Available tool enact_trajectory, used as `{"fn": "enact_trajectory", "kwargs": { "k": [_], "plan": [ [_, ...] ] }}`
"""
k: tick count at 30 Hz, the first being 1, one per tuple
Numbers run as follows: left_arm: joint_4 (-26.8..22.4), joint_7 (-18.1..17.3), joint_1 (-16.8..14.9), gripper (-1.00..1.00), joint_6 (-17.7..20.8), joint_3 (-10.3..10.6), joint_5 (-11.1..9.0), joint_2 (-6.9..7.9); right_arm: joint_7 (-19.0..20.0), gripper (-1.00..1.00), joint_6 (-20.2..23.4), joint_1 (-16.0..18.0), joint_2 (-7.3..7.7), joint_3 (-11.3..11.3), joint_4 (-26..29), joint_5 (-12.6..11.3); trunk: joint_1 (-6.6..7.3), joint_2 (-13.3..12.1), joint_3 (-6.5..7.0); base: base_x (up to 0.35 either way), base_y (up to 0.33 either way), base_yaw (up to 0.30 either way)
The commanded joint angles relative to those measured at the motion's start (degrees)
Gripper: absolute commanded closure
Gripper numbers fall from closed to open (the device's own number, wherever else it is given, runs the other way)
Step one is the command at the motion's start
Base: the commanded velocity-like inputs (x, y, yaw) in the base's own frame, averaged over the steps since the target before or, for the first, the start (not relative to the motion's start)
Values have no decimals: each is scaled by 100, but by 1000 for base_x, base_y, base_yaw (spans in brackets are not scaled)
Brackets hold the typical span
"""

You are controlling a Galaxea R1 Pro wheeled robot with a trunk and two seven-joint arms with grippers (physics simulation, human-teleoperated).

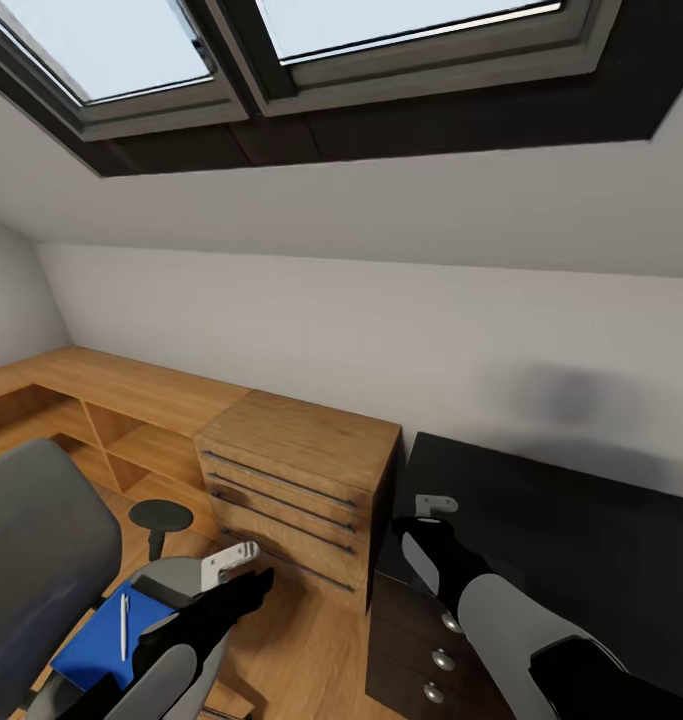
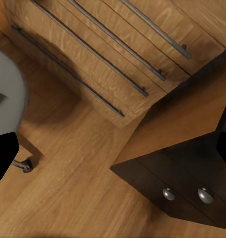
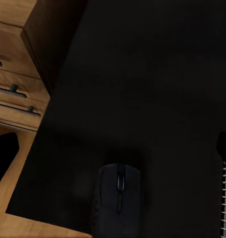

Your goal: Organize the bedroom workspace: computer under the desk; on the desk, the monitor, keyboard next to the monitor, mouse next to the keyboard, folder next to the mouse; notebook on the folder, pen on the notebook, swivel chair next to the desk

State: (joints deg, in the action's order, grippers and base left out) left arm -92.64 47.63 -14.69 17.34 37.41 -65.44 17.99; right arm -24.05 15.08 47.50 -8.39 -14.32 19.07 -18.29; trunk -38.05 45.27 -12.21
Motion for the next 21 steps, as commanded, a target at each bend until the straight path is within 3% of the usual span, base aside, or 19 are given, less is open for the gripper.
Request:
{"fn": "enact_trajectory", "kwargs": {
  "k": [1,11,21],
  "plan": [
    [-8,39,-8,-100,15,4,-21,-3,-40,-100,46,5,6,-31,9,-34,-24,49,-28,0,0,0],
    [-8,44,-8,-100,15,8,-21,-23,-39,-100,67,5,24,228,-87,-218,-244,450,-207,0,0,0],
    [-9,44,-8,-100,15,11,-21,-23,155,-100,128,5,170,374,-96,-280,-463,851,-387,0,0,0]
  ]
}}
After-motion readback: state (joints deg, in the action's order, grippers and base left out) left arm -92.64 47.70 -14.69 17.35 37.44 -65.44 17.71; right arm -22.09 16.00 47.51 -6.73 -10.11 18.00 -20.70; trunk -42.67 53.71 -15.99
